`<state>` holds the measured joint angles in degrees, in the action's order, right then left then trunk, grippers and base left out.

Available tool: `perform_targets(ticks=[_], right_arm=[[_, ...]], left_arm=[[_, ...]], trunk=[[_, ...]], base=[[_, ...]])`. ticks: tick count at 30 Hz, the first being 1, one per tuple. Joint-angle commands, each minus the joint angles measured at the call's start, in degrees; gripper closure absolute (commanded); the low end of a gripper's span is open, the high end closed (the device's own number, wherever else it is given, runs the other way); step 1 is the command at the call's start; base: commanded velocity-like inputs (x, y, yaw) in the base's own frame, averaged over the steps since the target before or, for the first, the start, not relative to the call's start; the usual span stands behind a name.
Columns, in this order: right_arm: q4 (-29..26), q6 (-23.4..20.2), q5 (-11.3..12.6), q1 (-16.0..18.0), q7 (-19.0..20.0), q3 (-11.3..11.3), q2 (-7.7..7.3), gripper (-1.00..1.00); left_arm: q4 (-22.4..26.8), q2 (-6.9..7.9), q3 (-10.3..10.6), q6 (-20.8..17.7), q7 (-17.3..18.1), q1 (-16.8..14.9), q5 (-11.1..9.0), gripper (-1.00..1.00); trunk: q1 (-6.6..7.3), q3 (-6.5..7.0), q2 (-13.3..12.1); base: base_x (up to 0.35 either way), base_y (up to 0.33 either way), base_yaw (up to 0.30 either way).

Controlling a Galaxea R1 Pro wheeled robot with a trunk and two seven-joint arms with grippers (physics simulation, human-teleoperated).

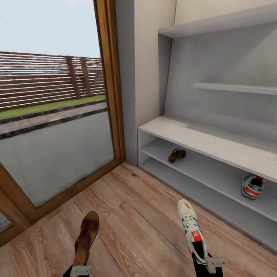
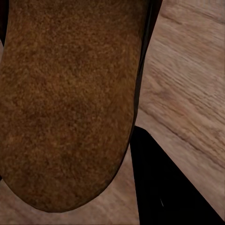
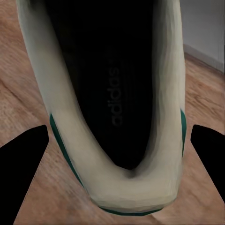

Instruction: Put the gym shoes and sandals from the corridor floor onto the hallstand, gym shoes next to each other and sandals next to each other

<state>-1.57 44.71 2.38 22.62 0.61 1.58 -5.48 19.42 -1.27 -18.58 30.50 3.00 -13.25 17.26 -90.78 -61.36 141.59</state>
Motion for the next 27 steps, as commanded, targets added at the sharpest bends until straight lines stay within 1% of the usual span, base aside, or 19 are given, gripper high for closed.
perform_targets(ticks=[1, 18, 27], right_arm=[[0.07, 0.2, 0.25, 0.05, 0.09, 0.18, 0.01, 1.0], [0.07, 0.2, 0.25, 0.05, 0.09, 0.18, 0.0, 1.0], [0.07, 0.2, 0.25, 0.05, 0.09, 0.18, -0.02, 1.0]], left_arm=[[0.0, -0.05, -0.49, 0.17, 0.2, -0.02, 0.55, 1.0], [0.0, -0.05, -0.49, 0.17, 0.25, -0.02, 0.57, 1.0], [0.0, -0.05, -0.49, 0.18, 0.25, -0.02, 0.58, 1.0]], trunk=[[0.0, -0.05, 0.02], [0.0, -0.05, 0.02], [0.0, -0.05, 0.02]], base=[[0.157, 0.311, -0.3], [0.18, 0.294, -0.3], [0.029, 0.04, -0.3]])
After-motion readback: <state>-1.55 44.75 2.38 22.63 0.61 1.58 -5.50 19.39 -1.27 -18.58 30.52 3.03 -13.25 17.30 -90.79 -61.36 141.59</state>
